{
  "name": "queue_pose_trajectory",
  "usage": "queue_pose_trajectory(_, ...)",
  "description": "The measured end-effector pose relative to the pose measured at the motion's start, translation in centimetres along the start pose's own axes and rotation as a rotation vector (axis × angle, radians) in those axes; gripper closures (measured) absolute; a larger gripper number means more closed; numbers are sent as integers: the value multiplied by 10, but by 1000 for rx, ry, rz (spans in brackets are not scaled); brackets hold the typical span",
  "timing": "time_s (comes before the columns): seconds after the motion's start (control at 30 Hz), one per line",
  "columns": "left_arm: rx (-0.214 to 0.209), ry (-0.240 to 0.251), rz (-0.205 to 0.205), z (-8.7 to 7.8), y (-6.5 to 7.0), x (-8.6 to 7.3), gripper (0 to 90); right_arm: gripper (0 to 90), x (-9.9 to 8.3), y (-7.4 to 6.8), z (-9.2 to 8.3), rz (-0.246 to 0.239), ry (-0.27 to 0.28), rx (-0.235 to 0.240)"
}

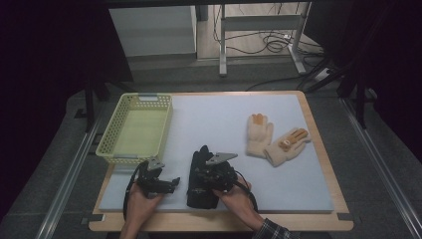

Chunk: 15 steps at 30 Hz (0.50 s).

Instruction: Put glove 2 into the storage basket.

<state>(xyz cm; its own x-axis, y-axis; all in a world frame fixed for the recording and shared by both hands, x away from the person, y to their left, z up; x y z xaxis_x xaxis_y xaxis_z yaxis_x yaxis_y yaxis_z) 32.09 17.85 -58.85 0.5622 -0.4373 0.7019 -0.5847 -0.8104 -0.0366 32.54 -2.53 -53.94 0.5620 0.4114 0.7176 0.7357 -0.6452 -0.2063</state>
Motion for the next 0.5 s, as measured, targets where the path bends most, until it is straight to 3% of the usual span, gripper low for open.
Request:
queue_pose_trajectory(0.1,0,0,-2,0,0,0,46,625,3,6,-10,-23,1,11)
queue_pose_trajectory(0.27,1,-4,3,0,0,0,45,615,-1,19,-27,-38,11,17)
queue_pose_trajectory(0.5,19,-12,-10,-3,1,-2,33,618,-25,34,-36,-41,-14,12)
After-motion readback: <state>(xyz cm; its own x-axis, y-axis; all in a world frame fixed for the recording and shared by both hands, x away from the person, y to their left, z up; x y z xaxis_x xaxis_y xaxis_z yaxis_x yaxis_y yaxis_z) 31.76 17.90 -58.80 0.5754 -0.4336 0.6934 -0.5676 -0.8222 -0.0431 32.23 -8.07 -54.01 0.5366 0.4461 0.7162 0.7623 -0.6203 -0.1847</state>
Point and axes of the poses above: each handheld gripper's, and its own axes: z roughly forward along the jaws, x roughly out of its top, y roughly to its right, the point moved 5 cm from there along z, roughly forward along the jaws, and after that the axes turned 7 degrees about z, right-handed, at the moved point
